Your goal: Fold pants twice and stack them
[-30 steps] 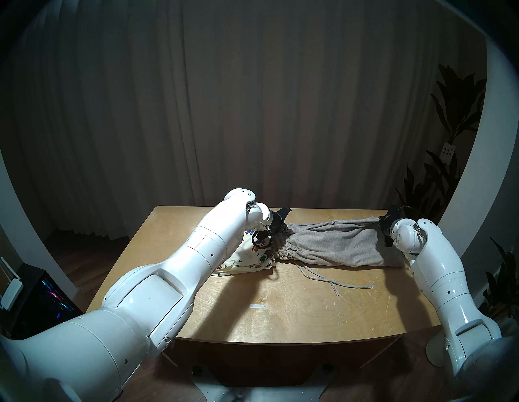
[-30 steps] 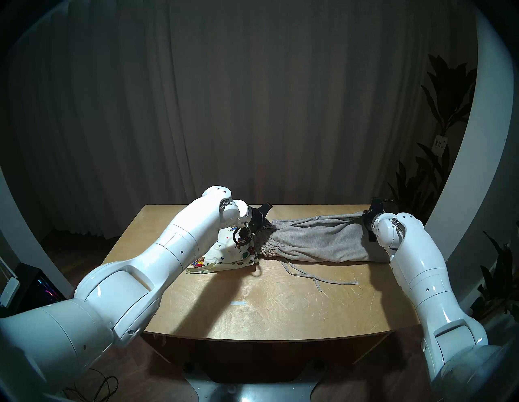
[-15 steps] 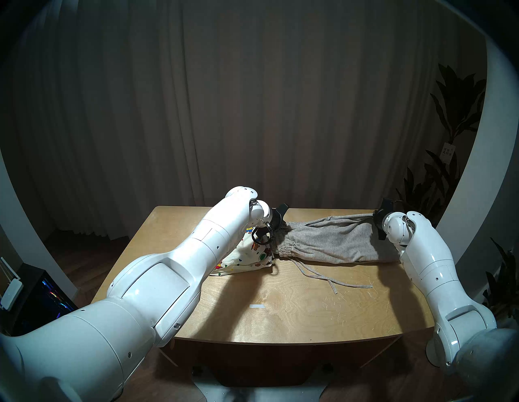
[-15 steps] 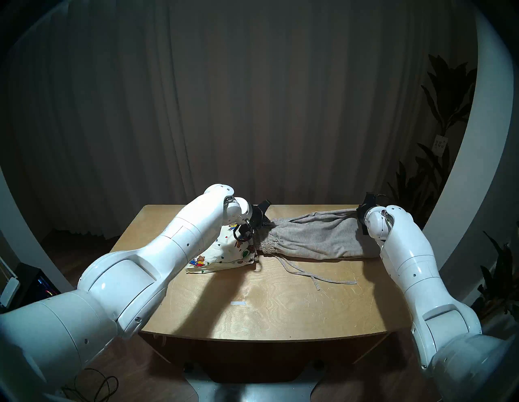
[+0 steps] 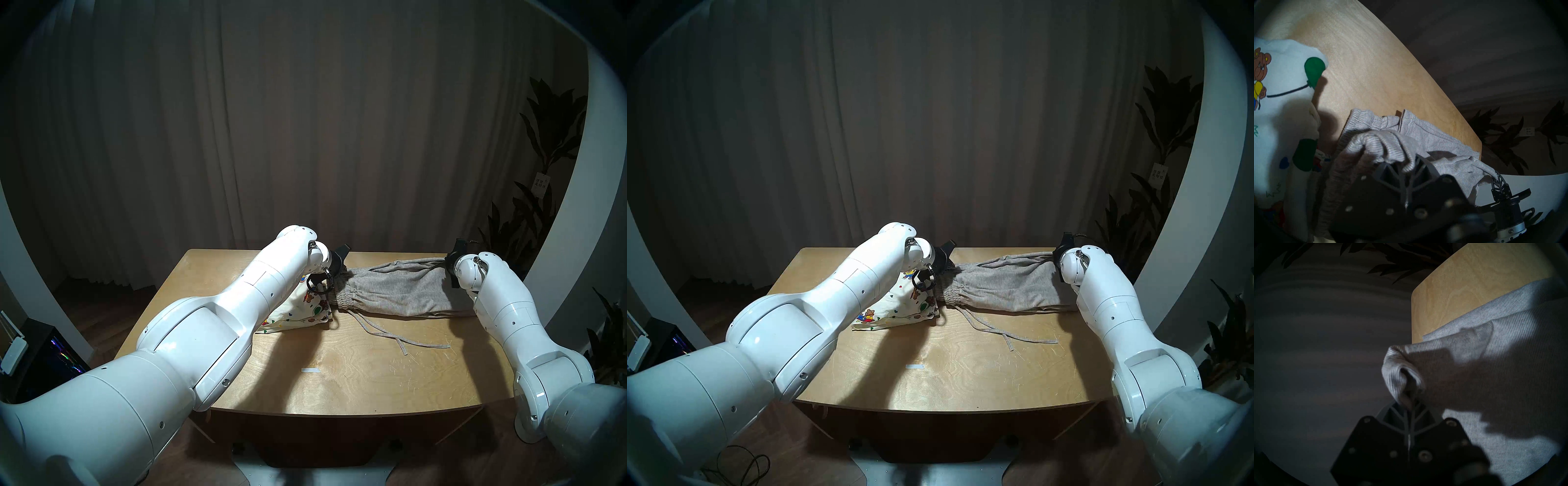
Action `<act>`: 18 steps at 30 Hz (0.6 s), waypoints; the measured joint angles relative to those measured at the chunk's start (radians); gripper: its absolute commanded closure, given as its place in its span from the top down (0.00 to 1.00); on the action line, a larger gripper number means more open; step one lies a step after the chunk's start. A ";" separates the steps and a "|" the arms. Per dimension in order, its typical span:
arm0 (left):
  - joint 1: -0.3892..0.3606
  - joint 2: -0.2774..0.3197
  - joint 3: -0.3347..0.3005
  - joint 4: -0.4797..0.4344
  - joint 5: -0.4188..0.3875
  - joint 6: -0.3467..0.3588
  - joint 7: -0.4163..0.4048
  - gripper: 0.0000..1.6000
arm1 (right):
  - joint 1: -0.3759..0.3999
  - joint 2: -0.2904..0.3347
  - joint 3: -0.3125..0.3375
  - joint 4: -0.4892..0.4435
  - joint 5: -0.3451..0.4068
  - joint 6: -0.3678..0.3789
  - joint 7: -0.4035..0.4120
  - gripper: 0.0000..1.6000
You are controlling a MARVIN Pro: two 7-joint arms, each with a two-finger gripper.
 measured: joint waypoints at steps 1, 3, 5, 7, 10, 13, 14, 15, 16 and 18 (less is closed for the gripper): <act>-0.004 -0.004 0.004 0.009 0.005 -0.003 -0.007 0.00 | 0.011 -0.005 -0.006 0.020 -0.006 -0.001 0.007 0.00; -0.010 -0.009 0.010 0.022 0.014 -0.008 -0.016 0.00 | 0.025 -0.012 -0.013 0.046 -0.014 -0.003 0.019 0.00; -0.014 -0.014 0.018 0.033 0.022 -0.012 -0.024 0.00 | 0.039 -0.019 -0.021 0.073 -0.020 -0.005 0.030 0.00; -0.020 -0.020 0.030 0.048 0.035 -0.019 -0.035 0.00 | 0.057 -0.028 -0.030 0.107 -0.029 -0.006 0.045 0.00; -0.026 -0.026 0.045 0.062 0.050 -0.027 -0.045 0.00 | 0.073 -0.037 -0.038 0.140 -0.036 -0.008 0.062 0.00; -0.032 -0.034 0.061 0.078 0.067 -0.037 -0.058 0.00 | 0.091 -0.047 -0.045 0.176 -0.042 -0.008 0.084 0.00; -0.035 -0.037 0.068 0.085 0.075 -0.043 -0.065 0.00 | 0.098 -0.052 -0.048 0.193 -0.045 -0.008 0.096 0.00; -0.035 -0.037 0.068 0.085 0.075 -0.043 -0.065 0.00 | 0.098 -0.052 -0.048 0.193 -0.045 -0.008 0.096 0.00; -0.035 -0.037 0.068 0.085 0.075 -0.043 -0.065 0.00 | 0.098 -0.052 -0.048 0.193 -0.045 -0.008 0.096 0.00; -0.041 -0.046 0.084 0.100 0.092 -0.056 -0.079 0.00 | 0.116 -0.062 -0.055 0.233 -0.052 -0.008 0.122 0.00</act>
